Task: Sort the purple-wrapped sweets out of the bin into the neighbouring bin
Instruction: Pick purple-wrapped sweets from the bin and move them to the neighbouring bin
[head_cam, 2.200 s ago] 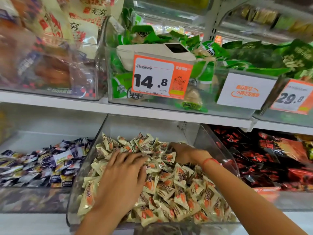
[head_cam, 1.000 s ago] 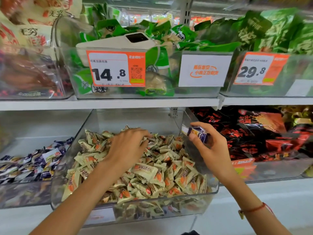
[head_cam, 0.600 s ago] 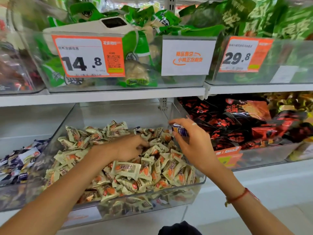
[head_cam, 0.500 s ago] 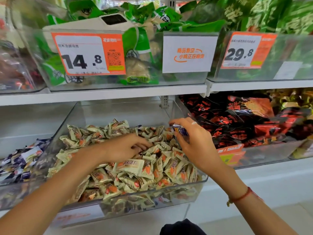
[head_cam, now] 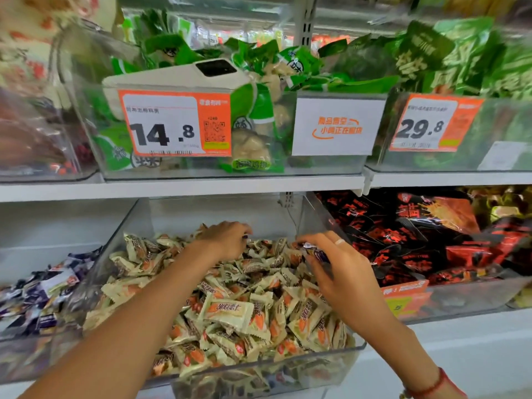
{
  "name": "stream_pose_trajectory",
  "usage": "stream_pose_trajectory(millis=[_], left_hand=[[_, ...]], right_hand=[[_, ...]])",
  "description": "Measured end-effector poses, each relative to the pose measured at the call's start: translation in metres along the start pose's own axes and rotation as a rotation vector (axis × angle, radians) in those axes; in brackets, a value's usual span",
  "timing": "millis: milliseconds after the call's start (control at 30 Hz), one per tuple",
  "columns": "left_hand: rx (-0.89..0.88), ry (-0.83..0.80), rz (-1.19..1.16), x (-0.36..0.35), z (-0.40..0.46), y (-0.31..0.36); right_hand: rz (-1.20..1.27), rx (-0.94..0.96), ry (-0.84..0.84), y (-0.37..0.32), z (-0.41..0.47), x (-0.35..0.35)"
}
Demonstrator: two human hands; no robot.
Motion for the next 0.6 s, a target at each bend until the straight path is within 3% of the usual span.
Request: stream_pose_trajectory(millis=[67, 133, 267, 467, 533, 600], left_hand=[[0.118, -0.214, 0.131, -0.019, 0.014, -0.007], [0.191, -0.268, 0.175, -0.026, 0.022, -0.011], [0.135, -0.127, 0.181, -0.024, 0.036, -0.005], [-0.034, -0.056, 0.128, -0.012, 0.013, 0.012], [-0.090, 0.003, 0.028, 0.001, -0.008, 0.011], [-0.192, 0.078, -0.214, 0.014, -0.032, 0.004]], right_hand=[[0.016, -0.006, 0.005, 0.002, 0.000, -0.001], [0.024, -0.013, 0.009, 0.005, 0.000, -0.002], [0.060, -0.014, 0.035, 0.007, 0.000, 0.000], [0.026, -0.005, 0.040, 0.006, 0.001, 0.000], [0.033, 0.007, 0.046, 0.006, 0.000, 0.001], [0.029, 0.019, 0.051, 0.005, 0.000, 0.001]])
Point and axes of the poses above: each hand's wrist, its own z-axis towards the middle knuckle, its own x-axis out of the back of the hand, y = z × x, the point moved 7 cm from there along z, towards the middle knuckle, and after that the axes turned 11 degrees about -y, right-handed, at the moved point
